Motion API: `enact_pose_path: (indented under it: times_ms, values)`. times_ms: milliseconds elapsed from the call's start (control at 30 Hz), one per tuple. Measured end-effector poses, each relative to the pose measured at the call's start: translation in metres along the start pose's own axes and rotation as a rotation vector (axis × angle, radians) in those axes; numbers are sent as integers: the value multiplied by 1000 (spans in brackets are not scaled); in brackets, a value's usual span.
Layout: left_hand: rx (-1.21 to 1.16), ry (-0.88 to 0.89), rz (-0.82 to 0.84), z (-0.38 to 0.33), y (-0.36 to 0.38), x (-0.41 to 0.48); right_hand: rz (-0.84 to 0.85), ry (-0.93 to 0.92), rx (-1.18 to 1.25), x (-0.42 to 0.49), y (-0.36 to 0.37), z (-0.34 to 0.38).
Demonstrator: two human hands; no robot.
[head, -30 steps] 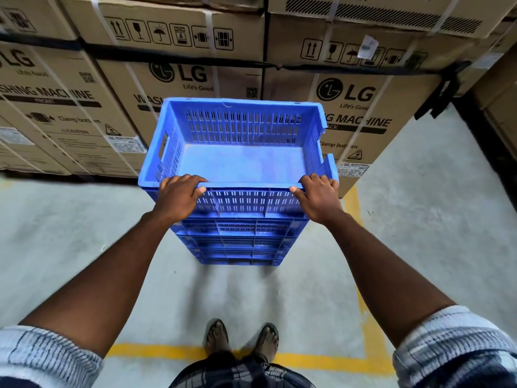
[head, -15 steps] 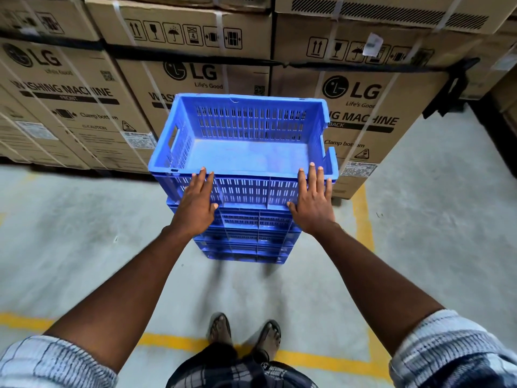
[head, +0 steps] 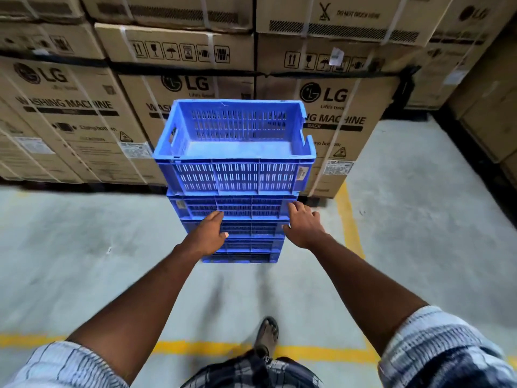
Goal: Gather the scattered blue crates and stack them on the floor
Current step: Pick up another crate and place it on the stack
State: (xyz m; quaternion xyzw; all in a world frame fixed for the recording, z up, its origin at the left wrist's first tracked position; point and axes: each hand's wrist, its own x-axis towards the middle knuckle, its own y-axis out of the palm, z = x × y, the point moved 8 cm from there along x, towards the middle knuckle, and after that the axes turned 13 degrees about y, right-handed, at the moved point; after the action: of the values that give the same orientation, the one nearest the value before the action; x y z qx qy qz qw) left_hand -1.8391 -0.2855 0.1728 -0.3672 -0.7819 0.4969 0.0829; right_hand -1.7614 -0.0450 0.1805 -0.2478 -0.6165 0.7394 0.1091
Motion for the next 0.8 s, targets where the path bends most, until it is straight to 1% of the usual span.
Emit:
enact_pose_path:
  times_ms: [100, 233, 333, 500, 633, 800]
  values:
    - [0, 2, -5, -1, 15, -35, 39, 44, 45, -50, 27, -8]
    - [14, 9, 70, 4, 59, -99, 90, 109, 66, -133, 68, -17]
    - [41, 36, 122, -1, 86, -139, 111, 134, 88, -184, 87, -16]
    - [66, 78, 186, -24, 119, -203, 143, 180, 101, -269, 107, -25]
    - [80, 123, 168, -50, 128, -225, 100, 210, 122, -311, 98, -42]
    - [89, 154, 168, -85, 151, -251, 92, 224, 134, -356, 103, -65]
